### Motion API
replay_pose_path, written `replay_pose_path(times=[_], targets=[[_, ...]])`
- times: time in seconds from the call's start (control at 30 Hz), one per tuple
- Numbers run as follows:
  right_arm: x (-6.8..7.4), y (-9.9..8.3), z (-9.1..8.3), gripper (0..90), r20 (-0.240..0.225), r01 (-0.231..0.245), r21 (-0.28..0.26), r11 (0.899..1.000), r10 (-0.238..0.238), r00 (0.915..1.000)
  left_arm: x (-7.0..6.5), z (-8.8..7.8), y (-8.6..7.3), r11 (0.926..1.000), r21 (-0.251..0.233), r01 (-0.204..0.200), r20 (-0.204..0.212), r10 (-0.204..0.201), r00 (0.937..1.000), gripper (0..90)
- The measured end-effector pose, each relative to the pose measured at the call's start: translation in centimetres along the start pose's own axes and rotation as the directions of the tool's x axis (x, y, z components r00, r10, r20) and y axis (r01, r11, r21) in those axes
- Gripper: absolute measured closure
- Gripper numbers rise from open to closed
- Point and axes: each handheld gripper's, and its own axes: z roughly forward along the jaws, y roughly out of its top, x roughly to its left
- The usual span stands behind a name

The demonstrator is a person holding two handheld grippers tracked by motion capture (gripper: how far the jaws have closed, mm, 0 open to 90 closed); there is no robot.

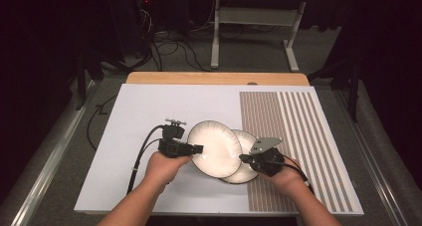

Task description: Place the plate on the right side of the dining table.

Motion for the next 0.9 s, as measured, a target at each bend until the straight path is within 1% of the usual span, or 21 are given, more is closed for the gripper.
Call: replay_pose_path(times=[0.07,0.1,0.17,0.2,0.27,0.3,0.43,0.53,0.57,0.63,0.67,0.7,0.77,0.83,0.9], targets=[[0.0,0.0,0.0,90.0,0.002,0.002,0.001,1.000,-0.002,1.0000,0.0,0.0,0.0,0.9999,-0.009,0.010,0.005,-0.010,0.9999,64.3],[0.1,0.0,0.0,90.0,0.004,-0.006,-0.001,1.000,0.006,1.0000,0.0,-0.1,0.0,0.9998,-0.014,0.012,0.008,-0.012,0.9999,65.0],[0.1,0.0,0.1,90.0,0.000,-0.001,0.001,1.000,0.001,1.0000,-0.1,-0.2,0.0,0.9996,-0.025,0.015,0.017,-0.015,0.9997,67.0],[0.1,0.0,0.0,90.0,0.000,0.007,0.002,1.000,-0.007,1.0000,-0.2,-0.2,0.1,0.9996,-0.025,0.011,0.016,-0.010,0.9998,67.7],[0.1,0.0,0.0,90.0,0.004,0.006,0.000,1.000,-0.006,1.0000,-0.2,-0.2,0.0,0.9997,-0.022,0.010,0.018,-0.009,0.9998,68.1],[0.1,0.0,-0.1,90.0,0.007,-0.002,-0.007,1.000,0.003,1.0000,-0.2,-0.1,0.0,0.9994,-0.029,0.020,0.024,-0.020,0.9995,68.1],[0.0,-0.1,-0.3,90.0,0.007,0.000,-0.007,1.000,0.000,1.0000,-0.1,-0.1,-0.1,0.9991,-0.036,0.020,0.025,-0.019,0.9995,68.6],[0.0,0.0,-0.8,90.0,0.009,-0.012,-0.030,0.999,0.012,0.9999,-0.2,-0.1,-0.1,0.9984,-0.053,0.022,0.032,-0.020,0.9993,70.6],[0.0,0.0,-0.8,90.0,0.009,-0.012,-0.030,0.999,0.012,0.9999,-0.2,-0.1,-0.1,0.9984,-0.053,0.022,0.032,-0.020,0.9993,71.2],[-0.1,0.0,-1.0,90.0,0.014,-0.009,-0.046,0.999,0.010,0.9999,-0.3,-0.2,0.0,0.9982,-0.057,0.019,0.035,-0.017,0.9992,71.8],[-0.1,-0.1,-1.1,90.0,0.015,-0.020,-0.053,0.998,0.021,0.9997,-0.3,-0.2,-0.1,0.9979,-0.061,0.022,0.040,-0.019,0.9990,72.4],[-0.2,-0.1,-1.4,90.0,0.018,-0.028,-0.072,0.997,0.030,0.9994,-0.3,-0.3,-0.1,0.9979,-0.062,0.018,0.038,-0.015,0.9991,73.1],[-0.3,-0.1,-1.7,90.0,0.023,-0.037,-0.091,0.995,0.040,0.9990,-0.4,-0.4,-0.1,0.9974,-0.071,0.015,0.041,-0.013,0.9991,73.8],[-0.4,-0.1,-1.9,90.0,0.027,-0.041,-0.098,0.994,0.044,0.9987,-0.5,-0.4,-0.1,0.9968,-0.077,0.021,0.048,-0.017,0.9987,74.6],[-0.5,-0.2,-2.0,90.0,0.029,-0.043,-0.105,0.994,0.046,0.9985,-0.5,-0.5,-0.1,0.9967,-0.080,0.017,0.050,-0.013,0.9987,75.3]])
